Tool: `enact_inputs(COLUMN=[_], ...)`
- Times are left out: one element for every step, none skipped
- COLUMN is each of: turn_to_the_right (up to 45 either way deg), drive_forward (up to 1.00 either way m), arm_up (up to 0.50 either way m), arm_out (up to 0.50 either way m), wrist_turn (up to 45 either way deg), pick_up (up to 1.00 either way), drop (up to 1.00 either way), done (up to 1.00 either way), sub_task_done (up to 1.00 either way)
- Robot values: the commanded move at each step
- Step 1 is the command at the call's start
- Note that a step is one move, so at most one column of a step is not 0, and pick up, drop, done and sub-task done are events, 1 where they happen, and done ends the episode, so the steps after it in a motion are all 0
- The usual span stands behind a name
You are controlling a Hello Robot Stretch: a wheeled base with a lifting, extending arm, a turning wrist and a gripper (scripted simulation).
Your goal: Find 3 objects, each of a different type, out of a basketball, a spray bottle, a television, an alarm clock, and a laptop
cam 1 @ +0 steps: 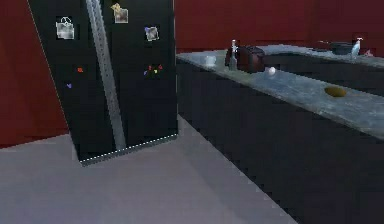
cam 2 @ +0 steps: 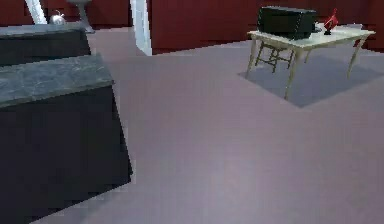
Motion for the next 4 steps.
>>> enact_inputs(turn_to_the_right=[0.0,9.0,0.0,12.0], drive_forward=[1.00,0.00,0.20,0.00], arm_up=[0.00,0.00,0.00,0.00], arm_out=[0.00,0.00,0.00,0.00], wrist_turn=[0.0,0.0,0.0,0.0], pick_up=[0.00,0.00,0.00,0.00], drop=[0.00,0.00,0.00,0.00], done=[0.00,0.00,0.00,0.00], sub_task_done=[0.00,0.00,0.00,0.00])
